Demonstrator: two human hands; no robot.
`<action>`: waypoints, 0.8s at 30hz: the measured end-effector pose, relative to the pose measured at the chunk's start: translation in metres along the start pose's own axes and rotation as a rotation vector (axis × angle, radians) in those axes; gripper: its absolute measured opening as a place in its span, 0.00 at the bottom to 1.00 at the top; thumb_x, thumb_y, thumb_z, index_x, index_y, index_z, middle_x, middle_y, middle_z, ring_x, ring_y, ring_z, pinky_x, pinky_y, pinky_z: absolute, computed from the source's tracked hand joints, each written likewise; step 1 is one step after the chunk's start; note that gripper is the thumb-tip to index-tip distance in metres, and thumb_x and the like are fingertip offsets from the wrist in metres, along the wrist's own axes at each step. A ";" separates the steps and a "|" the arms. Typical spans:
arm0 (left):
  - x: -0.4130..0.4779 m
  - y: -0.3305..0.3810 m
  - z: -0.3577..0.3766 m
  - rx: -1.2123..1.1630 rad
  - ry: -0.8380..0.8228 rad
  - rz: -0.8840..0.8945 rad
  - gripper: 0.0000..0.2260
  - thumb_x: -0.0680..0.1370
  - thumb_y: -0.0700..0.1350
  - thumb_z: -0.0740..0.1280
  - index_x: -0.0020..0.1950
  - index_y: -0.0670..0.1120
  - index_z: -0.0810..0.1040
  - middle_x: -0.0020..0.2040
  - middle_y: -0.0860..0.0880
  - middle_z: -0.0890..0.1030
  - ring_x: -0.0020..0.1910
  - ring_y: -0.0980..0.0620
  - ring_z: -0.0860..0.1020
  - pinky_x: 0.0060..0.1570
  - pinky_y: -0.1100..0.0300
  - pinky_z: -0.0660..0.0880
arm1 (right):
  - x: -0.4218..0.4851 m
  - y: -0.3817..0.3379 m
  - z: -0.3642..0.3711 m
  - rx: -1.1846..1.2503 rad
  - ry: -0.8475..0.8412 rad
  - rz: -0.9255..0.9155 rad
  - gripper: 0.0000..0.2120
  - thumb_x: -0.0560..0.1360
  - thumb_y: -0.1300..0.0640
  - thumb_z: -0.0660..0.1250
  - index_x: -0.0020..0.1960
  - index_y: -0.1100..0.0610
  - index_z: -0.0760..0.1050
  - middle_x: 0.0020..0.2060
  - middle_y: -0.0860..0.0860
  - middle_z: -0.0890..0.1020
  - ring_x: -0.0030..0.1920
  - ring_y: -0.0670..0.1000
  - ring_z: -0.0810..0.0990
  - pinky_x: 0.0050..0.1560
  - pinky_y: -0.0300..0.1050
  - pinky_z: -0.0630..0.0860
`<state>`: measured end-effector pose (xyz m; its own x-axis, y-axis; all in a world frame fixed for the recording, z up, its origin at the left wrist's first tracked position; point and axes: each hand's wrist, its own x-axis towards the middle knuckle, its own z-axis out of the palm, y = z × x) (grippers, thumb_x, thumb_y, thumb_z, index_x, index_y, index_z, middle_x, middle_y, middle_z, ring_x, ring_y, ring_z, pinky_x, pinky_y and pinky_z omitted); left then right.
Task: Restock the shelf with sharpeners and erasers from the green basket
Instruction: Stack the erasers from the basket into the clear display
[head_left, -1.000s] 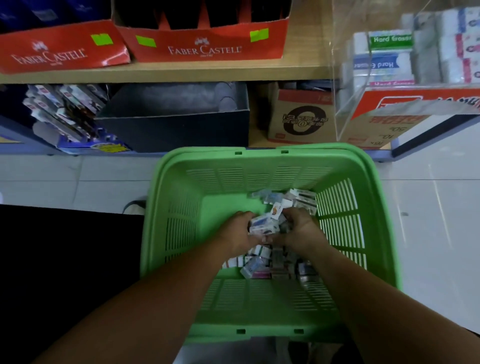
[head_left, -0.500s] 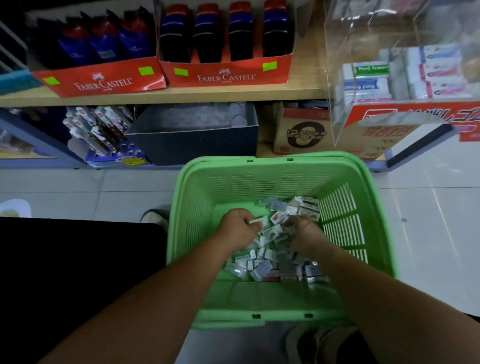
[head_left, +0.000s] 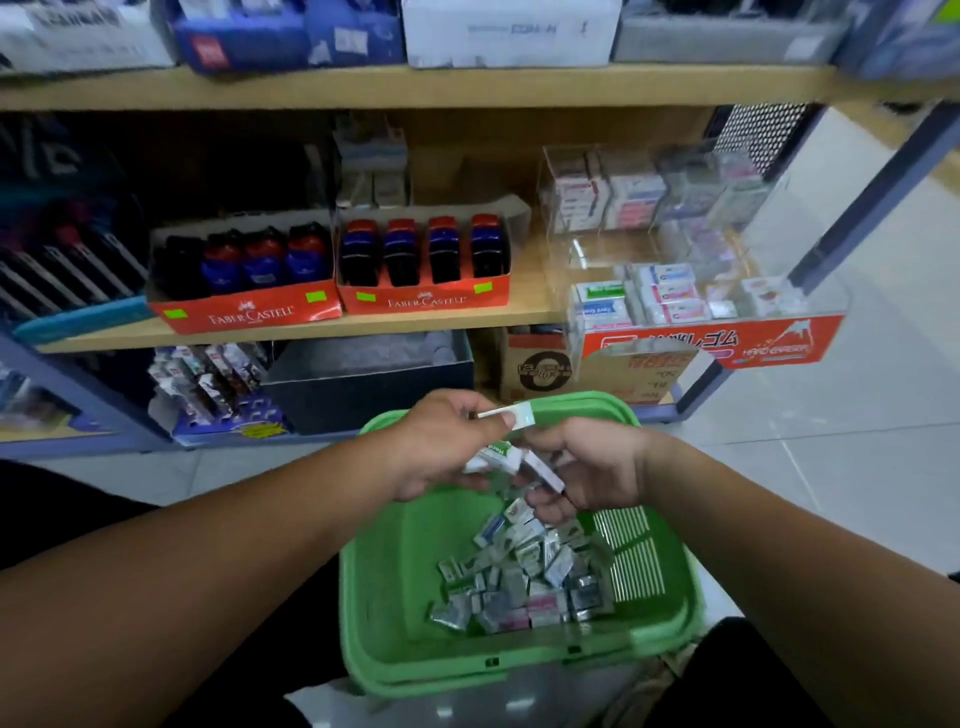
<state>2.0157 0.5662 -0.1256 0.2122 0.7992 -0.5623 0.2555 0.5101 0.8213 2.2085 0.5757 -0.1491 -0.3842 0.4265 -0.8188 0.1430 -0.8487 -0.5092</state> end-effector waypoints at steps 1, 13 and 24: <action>-0.007 0.012 0.000 -0.019 0.007 0.017 0.09 0.80 0.50 0.73 0.54 0.45 0.82 0.54 0.41 0.85 0.42 0.48 0.84 0.39 0.54 0.83 | -0.010 -0.007 0.004 -0.005 0.005 -0.002 0.15 0.86 0.54 0.59 0.47 0.62 0.78 0.39 0.57 0.81 0.35 0.54 0.78 0.37 0.47 0.81; -0.035 0.105 0.004 0.087 0.054 0.214 0.13 0.80 0.56 0.71 0.51 0.47 0.83 0.57 0.46 0.82 0.50 0.43 0.80 0.33 0.59 0.78 | -0.110 -0.068 0.019 0.051 0.090 -0.347 0.14 0.77 0.44 0.71 0.45 0.55 0.81 0.33 0.51 0.75 0.33 0.50 0.71 0.33 0.43 0.71; 0.018 0.134 0.016 -0.156 -0.016 0.011 0.17 0.79 0.56 0.71 0.54 0.43 0.81 0.43 0.43 0.83 0.32 0.52 0.78 0.31 0.57 0.76 | -0.114 -0.095 -0.040 0.340 0.291 -0.542 0.10 0.76 0.59 0.70 0.54 0.53 0.72 0.35 0.52 0.77 0.30 0.48 0.71 0.28 0.40 0.71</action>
<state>2.0688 0.6443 -0.0270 0.2295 0.8003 -0.5540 0.1038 0.5458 0.8315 2.2754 0.6198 -0.0177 -0.0538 0.8434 -0.5346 -0.3107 -0.5229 -0.7937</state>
